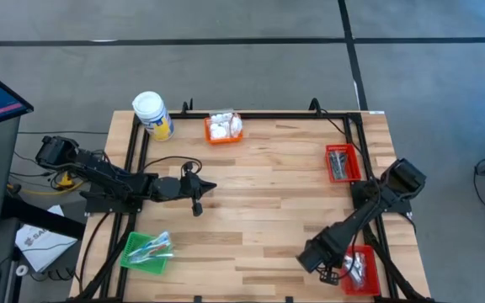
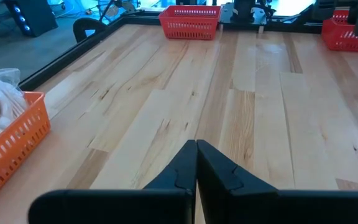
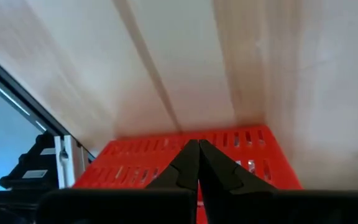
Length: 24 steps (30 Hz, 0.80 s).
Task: Pick & Place Travel size toiletries
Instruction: Adjust the baskets
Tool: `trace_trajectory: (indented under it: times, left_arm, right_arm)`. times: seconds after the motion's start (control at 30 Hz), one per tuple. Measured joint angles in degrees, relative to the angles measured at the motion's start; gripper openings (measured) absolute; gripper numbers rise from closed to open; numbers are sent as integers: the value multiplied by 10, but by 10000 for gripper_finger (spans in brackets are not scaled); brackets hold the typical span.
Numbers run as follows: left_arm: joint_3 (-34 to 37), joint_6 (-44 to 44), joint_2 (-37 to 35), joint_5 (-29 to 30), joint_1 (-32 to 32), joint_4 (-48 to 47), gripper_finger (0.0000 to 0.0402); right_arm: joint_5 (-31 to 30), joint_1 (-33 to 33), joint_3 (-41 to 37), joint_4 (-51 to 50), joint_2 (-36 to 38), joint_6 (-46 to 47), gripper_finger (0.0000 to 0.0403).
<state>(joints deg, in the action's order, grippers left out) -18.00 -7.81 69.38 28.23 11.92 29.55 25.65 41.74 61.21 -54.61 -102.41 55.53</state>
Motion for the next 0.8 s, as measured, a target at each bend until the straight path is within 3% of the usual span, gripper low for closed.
trace_trajectory:
  times: [0.3,0.4,0.7,0.8]
  left_arm:
    - [0,0,0,0,0,0,0]
    - [0,0,0,0,0,0,0]
    - [0,0,0,0,0,-1,0]
    - [0,-2,0,-32,-1,-19,0]
  right_arm:
    - [20,-2,2,46,0,-4,0]
    - [0,-5,19,28,6,-23,0]
    - [-229,-67,51,33,83,-98,0]
    - [-294,-96,52,50,99,-119,0]
